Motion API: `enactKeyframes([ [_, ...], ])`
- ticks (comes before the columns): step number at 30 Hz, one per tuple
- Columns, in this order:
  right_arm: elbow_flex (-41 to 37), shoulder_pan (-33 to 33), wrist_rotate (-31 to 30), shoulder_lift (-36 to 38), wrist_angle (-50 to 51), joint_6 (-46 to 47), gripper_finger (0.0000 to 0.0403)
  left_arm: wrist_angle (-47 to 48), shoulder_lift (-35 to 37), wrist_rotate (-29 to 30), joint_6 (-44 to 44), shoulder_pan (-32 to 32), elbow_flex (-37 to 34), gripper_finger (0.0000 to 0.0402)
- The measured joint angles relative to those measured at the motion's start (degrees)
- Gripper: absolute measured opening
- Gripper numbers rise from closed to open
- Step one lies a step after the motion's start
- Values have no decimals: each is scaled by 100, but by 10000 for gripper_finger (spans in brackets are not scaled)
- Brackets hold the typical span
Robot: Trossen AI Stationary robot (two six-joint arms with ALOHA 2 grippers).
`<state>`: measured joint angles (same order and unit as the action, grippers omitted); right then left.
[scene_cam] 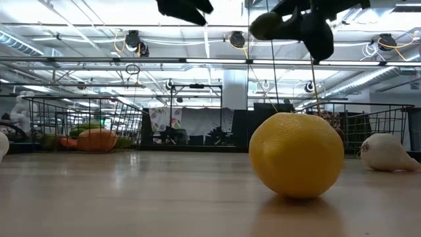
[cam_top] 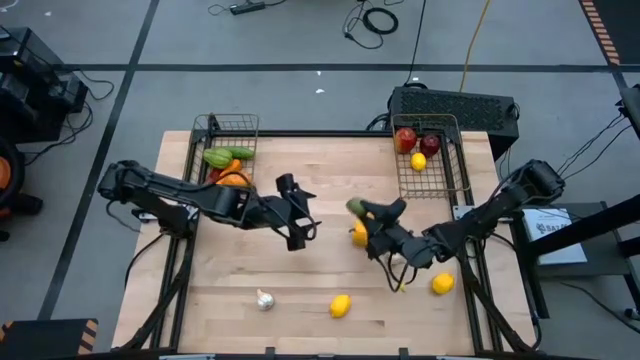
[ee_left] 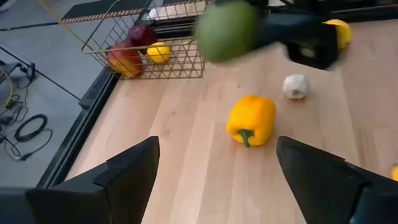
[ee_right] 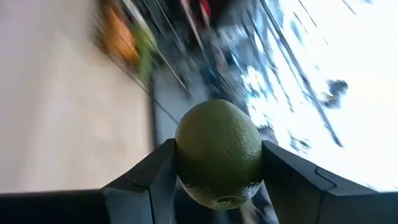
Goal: Sort produce into baskets
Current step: Put the green lime into the right wire basket
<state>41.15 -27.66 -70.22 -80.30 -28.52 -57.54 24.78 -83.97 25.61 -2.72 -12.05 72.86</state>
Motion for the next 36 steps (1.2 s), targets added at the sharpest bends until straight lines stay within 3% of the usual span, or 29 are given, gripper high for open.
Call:
enactKeyframes([
  [4, 0, 293, -304, 406, 405, -223, 198, 8, 183, 39, -1, -152, -2, 331],
  [9, 0, 959, -818, 1231, 2037, 748, 198, 112, 228, 67, -3, -354, -2, 331],
  [12, 1, 1515, -956, 1889, 3590, 2306, 198, 184, 230, 209, 2, -446, -2, 331],
  [17, 2, 2446, -26, 2674, 5908, 5468, 199, 183, 229, 232, 2, -459, -2, 331],
  [21, 1, 3073, 502, 2817, 7049, 7162, 199, 174, 230, 231, 4, -459, -4, 331],
  [27, -202, 3746, 953, 2539, 7515, 8488, 199, 163, 229, 231, 2, -457, -4, 331],
  [36, -563, 4673, 1615, 1802, 7451, 9255, 202, 139, 229, 231, -3, -455, -7, 331],
])
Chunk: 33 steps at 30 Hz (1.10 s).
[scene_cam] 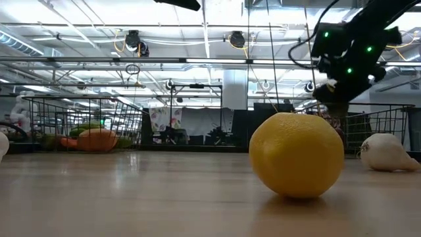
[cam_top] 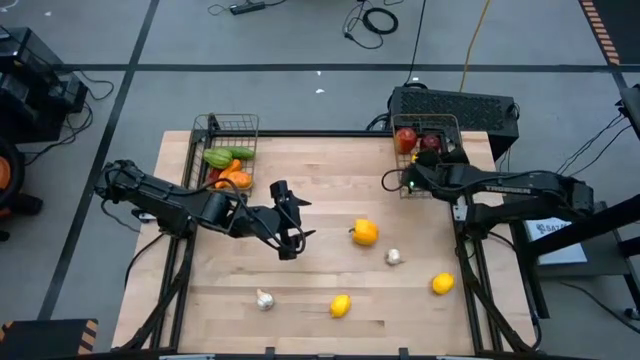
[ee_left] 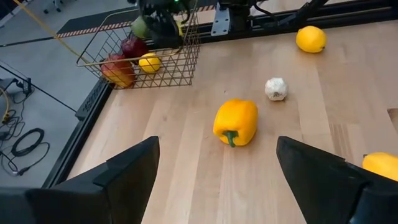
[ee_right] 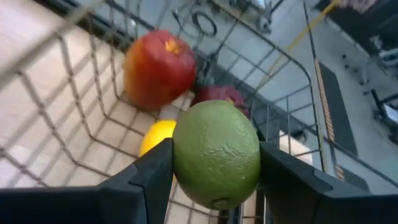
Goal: Sort produce into baskets
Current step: Put the green lime into the right wire basket, then put the yellow bell pepper into the left wire basket
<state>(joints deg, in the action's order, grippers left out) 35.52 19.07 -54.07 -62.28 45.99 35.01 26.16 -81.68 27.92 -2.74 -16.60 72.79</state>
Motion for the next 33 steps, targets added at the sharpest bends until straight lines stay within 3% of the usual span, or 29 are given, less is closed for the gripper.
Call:
enactKeyframes([
  [4, -41, 134, 337, -113, -106, -241, 226, -8, 1, 0, -2, 0, 0, 331],
  [12, 56, 160, 380, 30, -346, -588, 293, -1, -1, 0, -107, 0, 0, 331],
  [16, 283, 147, 409, 303, -343, -747, 301, 1, -1, 0, -106, 0, 0, 331],
  [19, 528, 37, 754, 628, -400, -854, 300, 3, -1, -1, -107, 0, 0, 331],
  [27, 791, -1188, 2743, 1945, -1552, -1176, 299, -153, -356, -223, 63, 2, -7, 331],
  [33, 794, -2659, 2971, 2135, -1863, -1041, 299, -1126, -1156, -583, 185, 27, -7, 331],
])
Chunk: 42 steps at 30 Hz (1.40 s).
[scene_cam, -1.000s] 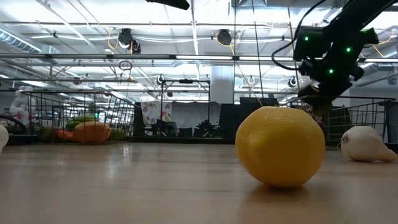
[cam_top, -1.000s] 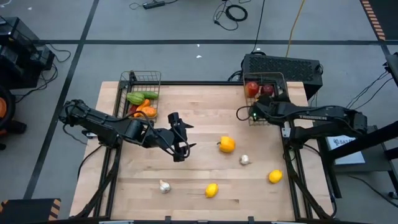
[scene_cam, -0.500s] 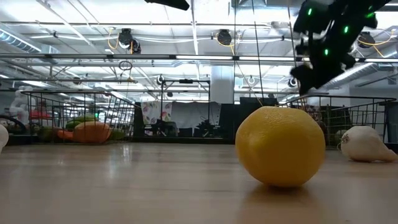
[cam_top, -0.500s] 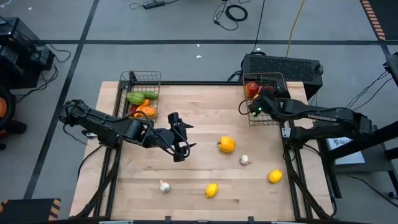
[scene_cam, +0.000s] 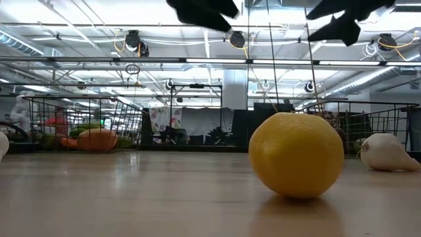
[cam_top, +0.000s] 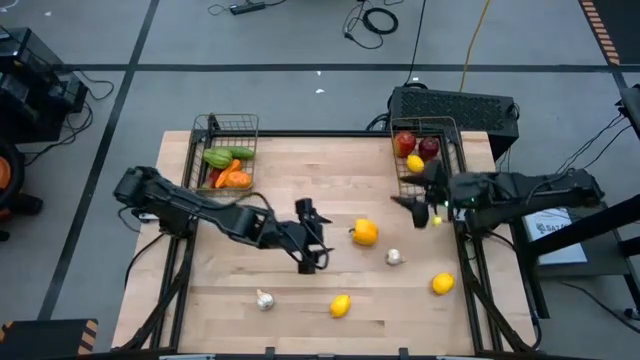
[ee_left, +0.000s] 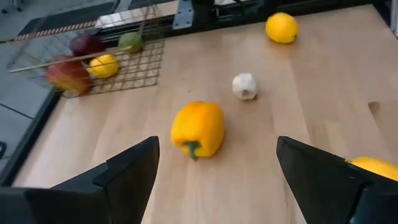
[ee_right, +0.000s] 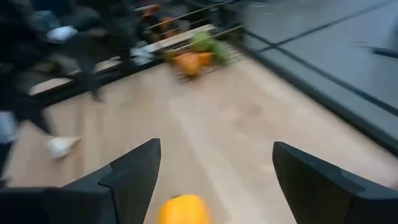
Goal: Sort produce into baskets
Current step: Put the yellow bell pepper into the left wire basket
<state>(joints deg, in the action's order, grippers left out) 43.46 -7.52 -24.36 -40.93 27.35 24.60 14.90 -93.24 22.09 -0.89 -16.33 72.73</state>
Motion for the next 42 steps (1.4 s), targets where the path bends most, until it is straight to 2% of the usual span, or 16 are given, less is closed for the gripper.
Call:
enactKeyframes([
  [5, -2, -877, -594, -377, -154, 142, 299, -655, -731, 8, -146, 208, 0, 331],
  [10, -2, -1256, -878, -838, -354, 48, 295, -840, -1364, 21, -327, 428, 0, 331],
  [15, -2, -1267, -876, -1107, -517, -162, 286, -1134, -1892, 13, -331, 602, 0, 324],
  [21, -12, -1247, -880, -1182, -697, -334, 276, -1456, -2221, -109, -329, 814, 5, 288],
  [26, -11, -1247, -883, -1182, -798, -404, 269, -1527, -2330, -580, -330, 1000, 11, 250],
  [32, -12, -1247, -883, -1182, -834, -433, 262, -1664, -2432, -829, -275, 1035, 1, 210],
  [42, -13, -1247, -883, -1182, -913, -431, 258, -1832, -2508, -855, -125, 1045, 7, 150],
])
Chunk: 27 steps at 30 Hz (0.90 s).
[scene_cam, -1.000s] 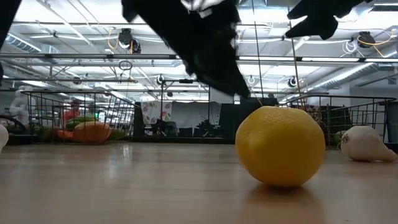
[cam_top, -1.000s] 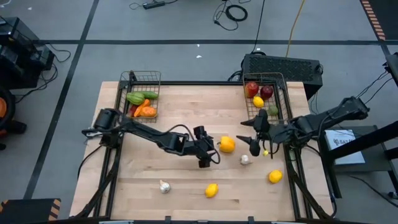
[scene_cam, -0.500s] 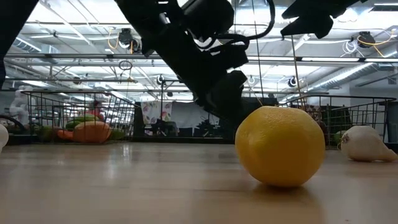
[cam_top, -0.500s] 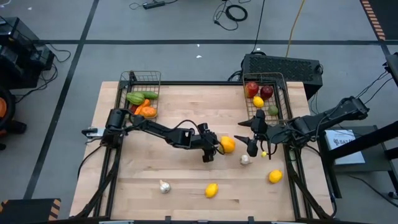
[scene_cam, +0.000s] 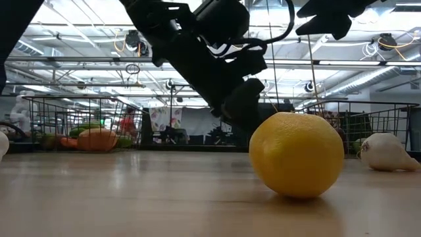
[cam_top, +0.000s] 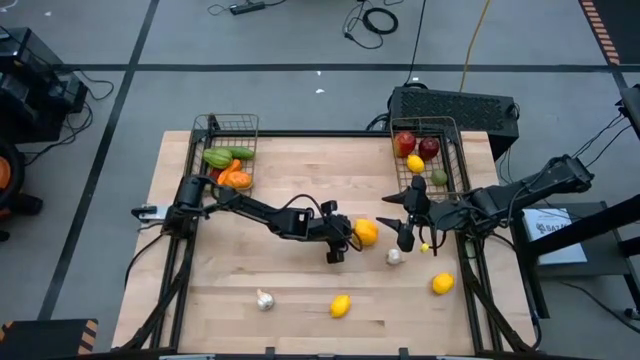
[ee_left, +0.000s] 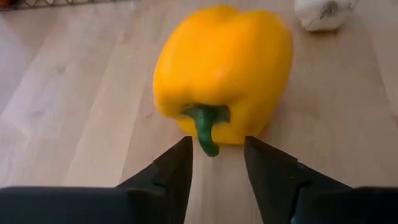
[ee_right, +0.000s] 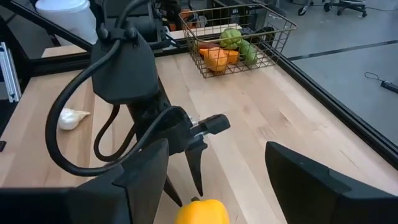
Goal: Sort produce into baskets
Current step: Put the yellow bell pepper into the left wire basket
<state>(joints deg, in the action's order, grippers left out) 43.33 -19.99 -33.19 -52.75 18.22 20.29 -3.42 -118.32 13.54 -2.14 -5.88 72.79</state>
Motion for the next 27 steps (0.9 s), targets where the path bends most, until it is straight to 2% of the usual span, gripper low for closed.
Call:
enactKeyframes([
  [6, 2, 0, 0, 0, -5, -1, 258, -118, -86, -15, 108, 95, -4, 129],
  [27, 2, 0, 0, 0, -3, -2, 258, -367, -129, -458, 143, 222, 0, 127],
])
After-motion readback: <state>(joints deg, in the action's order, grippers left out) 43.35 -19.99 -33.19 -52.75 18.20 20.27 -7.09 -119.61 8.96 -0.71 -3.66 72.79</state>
